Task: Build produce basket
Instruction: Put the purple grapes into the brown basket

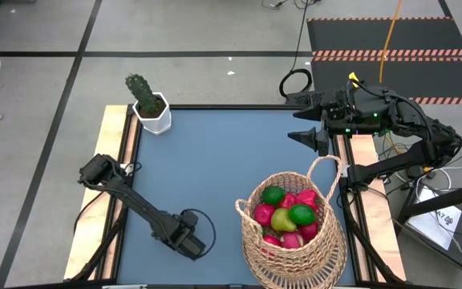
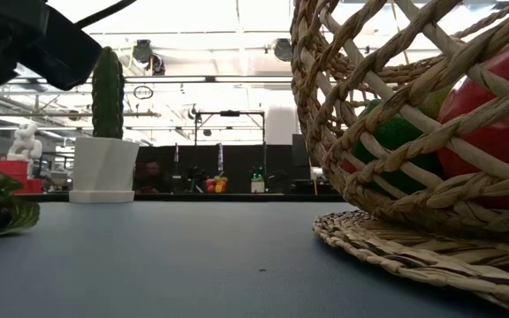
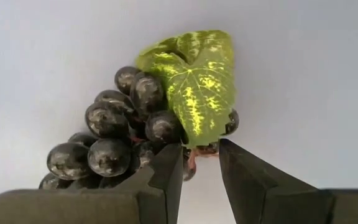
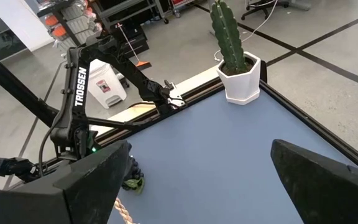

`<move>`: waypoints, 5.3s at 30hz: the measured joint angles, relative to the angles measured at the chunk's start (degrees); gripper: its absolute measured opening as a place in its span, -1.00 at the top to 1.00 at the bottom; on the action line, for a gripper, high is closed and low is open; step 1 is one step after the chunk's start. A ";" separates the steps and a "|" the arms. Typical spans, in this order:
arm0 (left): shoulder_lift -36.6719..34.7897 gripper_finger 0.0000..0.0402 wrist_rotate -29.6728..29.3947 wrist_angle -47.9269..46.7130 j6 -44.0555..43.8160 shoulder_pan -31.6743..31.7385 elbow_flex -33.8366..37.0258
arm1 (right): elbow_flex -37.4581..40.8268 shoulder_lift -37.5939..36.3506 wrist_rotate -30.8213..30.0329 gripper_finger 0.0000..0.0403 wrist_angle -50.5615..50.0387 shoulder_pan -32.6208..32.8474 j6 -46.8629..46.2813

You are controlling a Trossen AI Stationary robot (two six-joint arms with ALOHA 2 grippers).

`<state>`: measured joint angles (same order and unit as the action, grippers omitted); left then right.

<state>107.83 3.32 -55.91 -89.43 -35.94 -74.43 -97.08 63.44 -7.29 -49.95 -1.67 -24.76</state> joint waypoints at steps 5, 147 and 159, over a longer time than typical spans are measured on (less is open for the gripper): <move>0.00 0.55 -1.32 0.08 0.54 0.23 -0.02 | 0.00 0.00 0.00 -0.93 0.01 0.00 -0.04; -16.34 1.00 -16.32 -34.29 12.00 6.06 -27.70 | 0.00 0.00 1.38 -0.93 -0.02 0.81 0.35; -17.64 1.00 -21.77 -34.04 27.25 12.74 -41.62 | 0.00 0.01 1.36 -0.93 -0.04 0.79 0.37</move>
<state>90.19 -18.45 -89.95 -62.18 -23.20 -116.05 -97.08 63.45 -5.93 -50.00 -0.89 -24.38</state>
